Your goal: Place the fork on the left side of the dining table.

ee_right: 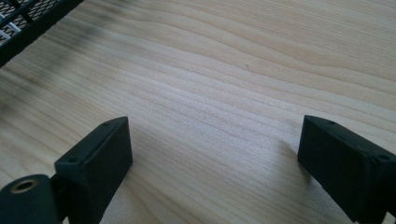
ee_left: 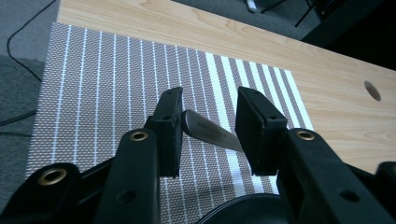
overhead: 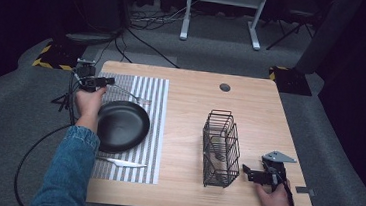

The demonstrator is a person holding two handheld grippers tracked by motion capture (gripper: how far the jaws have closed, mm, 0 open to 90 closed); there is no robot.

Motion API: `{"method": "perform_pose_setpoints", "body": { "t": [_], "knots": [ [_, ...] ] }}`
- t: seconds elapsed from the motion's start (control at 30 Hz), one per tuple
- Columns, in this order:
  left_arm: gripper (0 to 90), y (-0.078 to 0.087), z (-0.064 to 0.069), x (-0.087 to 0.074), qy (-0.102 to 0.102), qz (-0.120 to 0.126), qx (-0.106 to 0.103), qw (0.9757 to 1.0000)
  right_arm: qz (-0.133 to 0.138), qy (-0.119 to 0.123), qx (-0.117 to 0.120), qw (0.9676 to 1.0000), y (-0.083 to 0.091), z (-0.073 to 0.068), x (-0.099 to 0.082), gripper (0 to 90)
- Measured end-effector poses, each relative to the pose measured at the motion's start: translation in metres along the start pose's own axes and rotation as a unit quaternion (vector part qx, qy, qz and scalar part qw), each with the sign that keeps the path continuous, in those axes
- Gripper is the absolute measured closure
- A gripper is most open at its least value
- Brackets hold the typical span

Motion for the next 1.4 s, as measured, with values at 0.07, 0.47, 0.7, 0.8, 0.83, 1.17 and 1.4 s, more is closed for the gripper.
{"method": "perform_pose_setpoints", "body": {
  "t": [0.07,0.47,0.7,0.8,0.83,1.17,1.4],
  "knots": [
    [61.7,0.002,-0.002,-0.001,0.001,-0.001,0.002,1.0000,0.000,0.000,0.000,1.0000,0.000,0.000,0.000,9.9],
    [61.6,0.003,-0.013,-0.011,0.018,-0.010,0.010,0.9997,0.000,0.000,0.000,1.0000,0.000,0.000,0.000,10.0],
    [61.6,0.008,-0.016,-0.012,0.015,-0.013,0.012,0.9997,0.000,0.000,0.000,1.0000,0.000,0.000,0.000,10.0],
    [61.5,0.010,-0.018,-0.012,0.015,-0.009,0.014,0.9998,0.000,0.000,0.000,1.0000,0.000,0.000,0.000,10.0],
    [61.4,0.011,-0.018,-0.012,0.018,-0.008,0.013,0.9997,0.000,0.000,0.000,1.0000,0.000,0.000,0.000,10.0],
    [60.9,0.015,-0.022,-0.015,0.019,-0.004,0.018,0.9997,0.000,0.000,0.000,1.0000,0.000,0.000,0.000,10.2],
    [59.6,0.029,-0.016,-0.010,-0.012,0.017,0.019,0.9996,0.000,0.000,0.000,1.0000,0.000,0.000,0.000,10.2]
  ]
}}
Point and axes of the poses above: each handheld gripper's, and its own axes: y roughly backward along the jaws, x roughly out of its top, z roughly to its right, the point moved 9 cm from there along -y, roughly forward along the jaws
